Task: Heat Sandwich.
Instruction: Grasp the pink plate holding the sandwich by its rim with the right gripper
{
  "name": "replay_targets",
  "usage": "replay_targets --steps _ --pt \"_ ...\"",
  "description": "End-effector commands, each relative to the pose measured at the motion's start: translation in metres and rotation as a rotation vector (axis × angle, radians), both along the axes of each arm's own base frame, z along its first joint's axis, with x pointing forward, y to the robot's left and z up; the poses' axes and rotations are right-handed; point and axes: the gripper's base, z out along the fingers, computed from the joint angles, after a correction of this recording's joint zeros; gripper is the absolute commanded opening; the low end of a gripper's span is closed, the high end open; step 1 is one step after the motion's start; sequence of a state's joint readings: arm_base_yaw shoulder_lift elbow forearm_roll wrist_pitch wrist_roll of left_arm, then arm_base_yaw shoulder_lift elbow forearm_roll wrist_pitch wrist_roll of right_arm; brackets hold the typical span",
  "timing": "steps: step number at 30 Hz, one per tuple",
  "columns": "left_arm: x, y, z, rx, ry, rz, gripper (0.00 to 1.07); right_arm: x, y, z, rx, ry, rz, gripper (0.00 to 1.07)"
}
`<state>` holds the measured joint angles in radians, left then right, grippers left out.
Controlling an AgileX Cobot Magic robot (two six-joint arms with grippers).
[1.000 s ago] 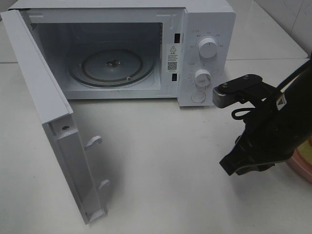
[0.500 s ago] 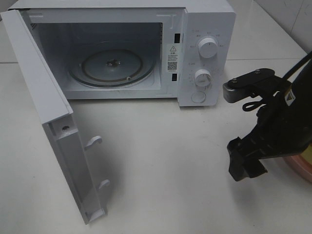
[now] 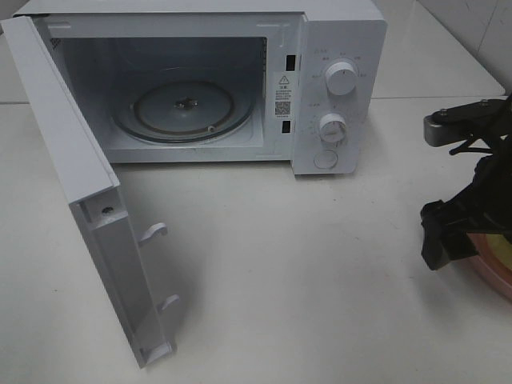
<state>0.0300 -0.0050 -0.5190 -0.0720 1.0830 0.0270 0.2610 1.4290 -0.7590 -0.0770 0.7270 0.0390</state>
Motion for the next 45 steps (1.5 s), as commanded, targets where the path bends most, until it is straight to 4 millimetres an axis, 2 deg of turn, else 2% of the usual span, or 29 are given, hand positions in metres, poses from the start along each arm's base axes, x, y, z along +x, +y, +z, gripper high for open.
replay_targets --steps 1,6,16,36,45 --pt "0.0 0.0 0.001 -0.001 -0.016 0.006 0.98 0.004 -0.011 0.002 -0.032 -0.028 -0.063 0.93" --pt "0.0 0.0 0.001 -0.001 -0.016 0.006 0.98 0.008 -0.017 -0.001 -0.032 -0.032 -0.093 0.92" --pt "0.0 0.0 0.001 -0.001 -0.016 0.006 0.98 0.022 -0.031 -0.028 -0.036 0.016 -0.163 0.89" --pt "0.0 0.0 0.001 -0.001 -0.016 0.006 0.98 0.038 -0.031 -0.074 -0.065 0.069 -0.142 0.85" --pt "0.0 0.0 0.001 -0.001 -0.016 0.006 0.98 0.04 -0.031 -0.083 -0.07 0.085 -0.134 0.83"
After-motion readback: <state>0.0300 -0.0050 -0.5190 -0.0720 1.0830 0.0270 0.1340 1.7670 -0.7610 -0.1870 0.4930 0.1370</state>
